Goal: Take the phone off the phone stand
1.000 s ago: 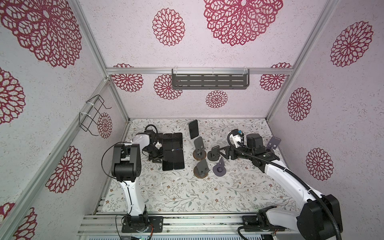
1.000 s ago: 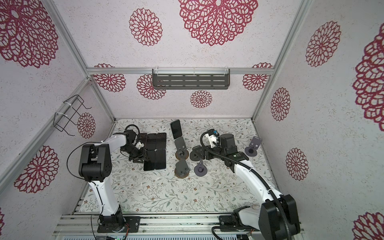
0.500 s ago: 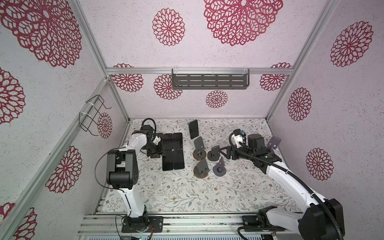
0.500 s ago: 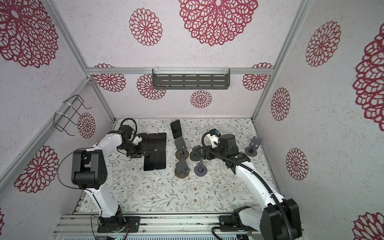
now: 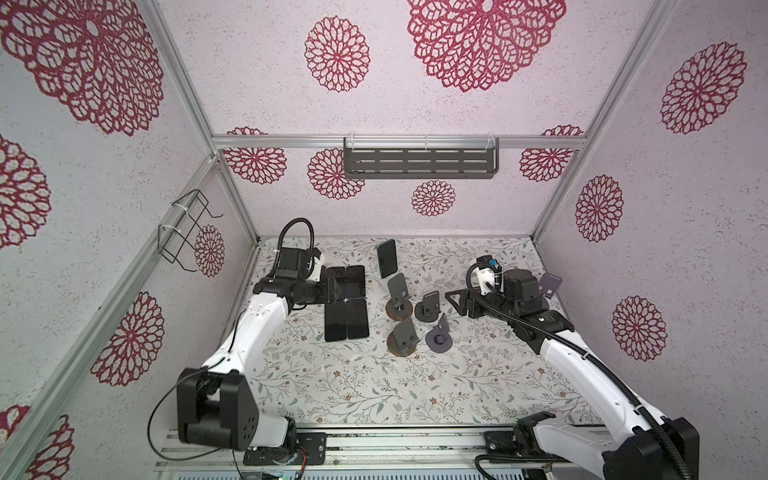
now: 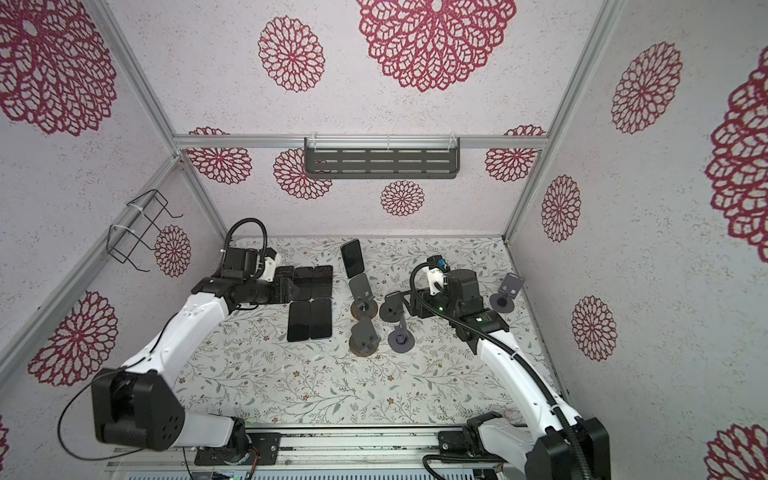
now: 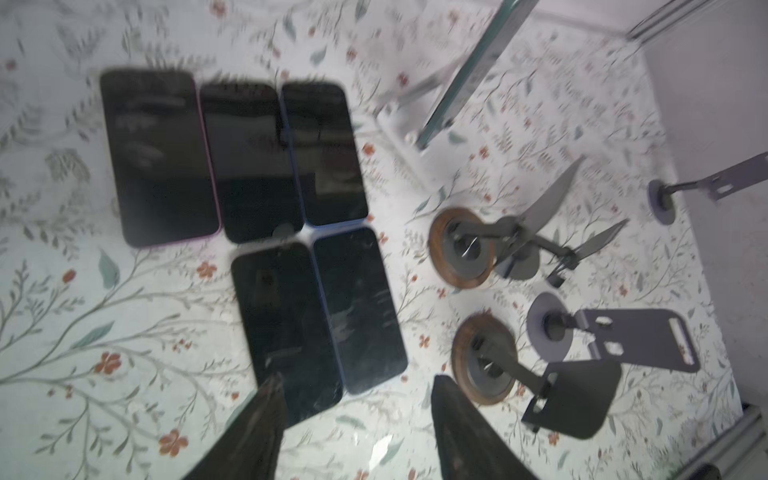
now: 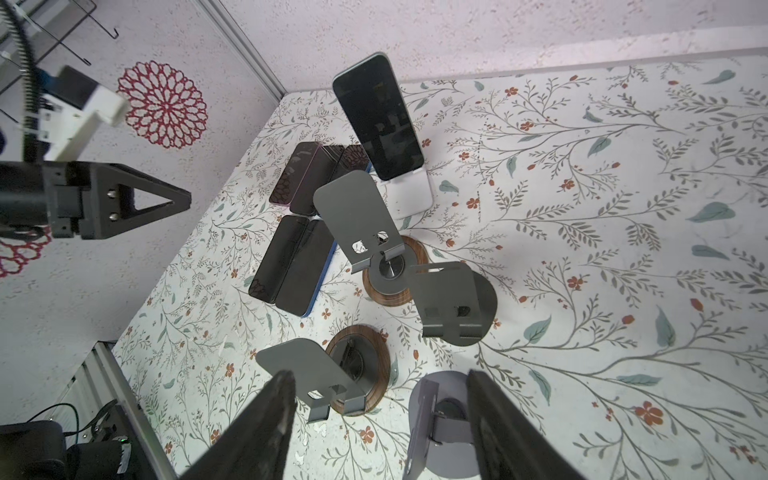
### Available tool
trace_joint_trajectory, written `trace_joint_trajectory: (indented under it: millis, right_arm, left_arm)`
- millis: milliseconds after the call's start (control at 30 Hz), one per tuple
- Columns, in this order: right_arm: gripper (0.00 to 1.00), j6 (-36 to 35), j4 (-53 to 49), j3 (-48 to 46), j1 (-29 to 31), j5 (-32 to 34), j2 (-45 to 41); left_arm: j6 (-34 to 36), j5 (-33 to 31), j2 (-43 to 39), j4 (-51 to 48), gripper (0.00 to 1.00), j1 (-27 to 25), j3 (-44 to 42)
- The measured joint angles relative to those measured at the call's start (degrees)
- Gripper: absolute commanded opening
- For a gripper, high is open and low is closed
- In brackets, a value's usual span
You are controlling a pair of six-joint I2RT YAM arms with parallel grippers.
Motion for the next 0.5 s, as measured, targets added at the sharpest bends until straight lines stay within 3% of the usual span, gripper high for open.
trace_joint_trajectory:
  millis: [233, 500]
  right_arm:
    - [0.68, 2.08, 0.15, -0.63, -0.04, -0.07, -2.97]
    - [0.68, 4.09, 0.42, -4.28, -0.04, -0.2, -9.16]
  left_arm:
    - [-0.61, -3.58, -0.5, 18.45, 0.61, -10.38, -3.61]
    - [-0.7, -0.59, 9.53, 28.61, 0.57, -11.13, 3.69]
